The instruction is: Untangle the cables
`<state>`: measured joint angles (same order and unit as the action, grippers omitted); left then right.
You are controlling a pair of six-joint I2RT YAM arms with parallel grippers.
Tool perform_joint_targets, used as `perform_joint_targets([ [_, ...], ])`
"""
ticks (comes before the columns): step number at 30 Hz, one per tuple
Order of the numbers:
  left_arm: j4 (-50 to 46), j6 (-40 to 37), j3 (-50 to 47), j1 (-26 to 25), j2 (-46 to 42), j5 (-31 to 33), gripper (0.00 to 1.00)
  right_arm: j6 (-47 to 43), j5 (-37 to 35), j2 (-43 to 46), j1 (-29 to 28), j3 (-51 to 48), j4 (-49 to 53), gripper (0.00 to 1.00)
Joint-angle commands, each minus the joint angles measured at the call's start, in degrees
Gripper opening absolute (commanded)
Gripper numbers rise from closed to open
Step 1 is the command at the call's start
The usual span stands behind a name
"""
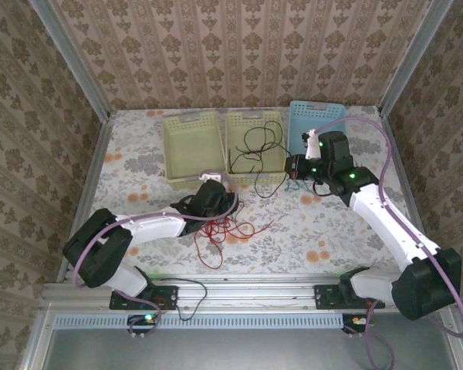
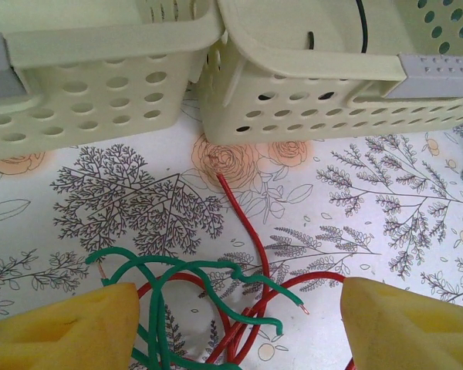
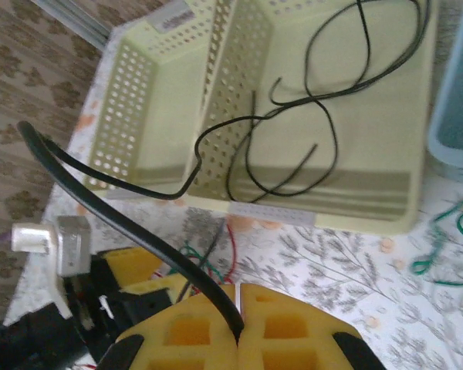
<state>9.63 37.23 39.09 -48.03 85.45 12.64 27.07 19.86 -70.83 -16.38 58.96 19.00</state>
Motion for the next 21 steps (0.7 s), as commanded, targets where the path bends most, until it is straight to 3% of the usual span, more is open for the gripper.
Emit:
perform_joint_targets([
  [1, 0.43, -0.90, -0.15, -0.32, -1.90, 1.05, 0.70, 4.99, 3.15, -2.40, -0.26, 2.44, -6.39, 0.00],
  [9, -0.91, 0.34, -3.53, -0.46, -6.90, 4.90, 0.70, 5.50, -6.74, -16.89, -0.27, 11.76, -12.39, 0.00],
  [17, -5.71, 1.00, -5.58, -0.28, -12.23, 8.88, 0.70, 6.67, -11.77, -35.55, -0.34, 23.48, -7.59, 0.01],
  [19, -7.64, 1.43, -5.77, -0.12, -13.38, 9.81, 0.70, 6.97, -11.29, -37.93, -0.54, 26.06, -2.59, 0.26],
  [21, -9.15, 1.60, -6.12, 0.25, -14.59, 10.03, 0.70, 6.06, -13.44, -36.73, -1.26, 25.06, -0.99, 0.39],
])
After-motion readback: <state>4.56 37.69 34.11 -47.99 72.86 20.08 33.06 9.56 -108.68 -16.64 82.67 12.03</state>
